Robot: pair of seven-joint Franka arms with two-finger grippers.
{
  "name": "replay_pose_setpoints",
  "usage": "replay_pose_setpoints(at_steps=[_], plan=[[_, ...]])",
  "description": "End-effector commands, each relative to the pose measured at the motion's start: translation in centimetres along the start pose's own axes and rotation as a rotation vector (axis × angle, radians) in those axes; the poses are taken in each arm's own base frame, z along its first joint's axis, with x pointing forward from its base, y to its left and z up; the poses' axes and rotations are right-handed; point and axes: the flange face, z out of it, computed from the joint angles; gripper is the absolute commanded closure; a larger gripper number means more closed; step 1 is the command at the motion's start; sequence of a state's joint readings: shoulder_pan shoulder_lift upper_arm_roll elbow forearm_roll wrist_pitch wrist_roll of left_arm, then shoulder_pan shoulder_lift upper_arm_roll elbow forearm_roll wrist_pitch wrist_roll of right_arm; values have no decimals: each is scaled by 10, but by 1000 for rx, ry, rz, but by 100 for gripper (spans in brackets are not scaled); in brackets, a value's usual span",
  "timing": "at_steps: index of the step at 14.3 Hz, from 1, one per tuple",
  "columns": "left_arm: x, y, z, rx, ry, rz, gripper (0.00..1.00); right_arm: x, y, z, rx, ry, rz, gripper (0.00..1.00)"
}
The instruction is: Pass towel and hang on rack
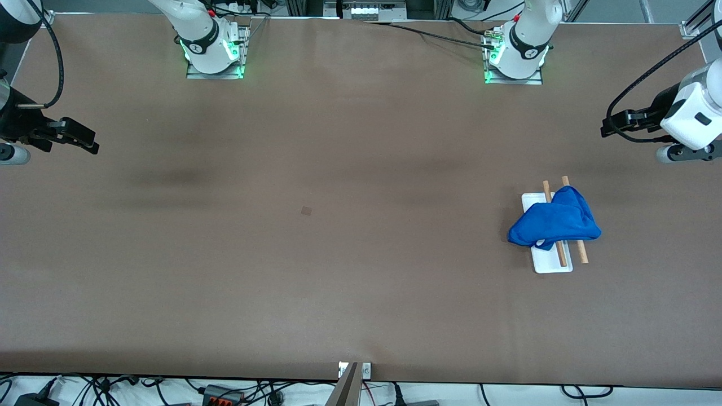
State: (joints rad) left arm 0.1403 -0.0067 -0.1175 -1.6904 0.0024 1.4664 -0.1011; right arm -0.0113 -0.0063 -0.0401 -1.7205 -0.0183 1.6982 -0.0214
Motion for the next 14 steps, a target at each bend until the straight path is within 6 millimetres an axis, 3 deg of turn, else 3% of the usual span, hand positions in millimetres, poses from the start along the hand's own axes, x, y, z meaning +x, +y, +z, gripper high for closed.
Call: replay_pose_setpoints(at_steps=[1,4,5,8,11,14], plan=[[-3,3,-13,-26,24,-15,0,-7,-1,-3,0,7,-12,0],[-3,1,-10,-64,66,-35,0,-7,-1,-5,0,5,-21,0],[-12,-1,-8,-89,92,-70,0,-7,-1,-4,0,5,-21,0],[-23,18,-8,-86,98,-155,0,-7,-1,-6,0,7,-21,0],[-21,5,-7,-58,106,-130,0,-8,-1,-5,0,4,-21,0],[-22,10,-6,-32,102,-55,0,-8,-1,-5,1,1,-21,0]])
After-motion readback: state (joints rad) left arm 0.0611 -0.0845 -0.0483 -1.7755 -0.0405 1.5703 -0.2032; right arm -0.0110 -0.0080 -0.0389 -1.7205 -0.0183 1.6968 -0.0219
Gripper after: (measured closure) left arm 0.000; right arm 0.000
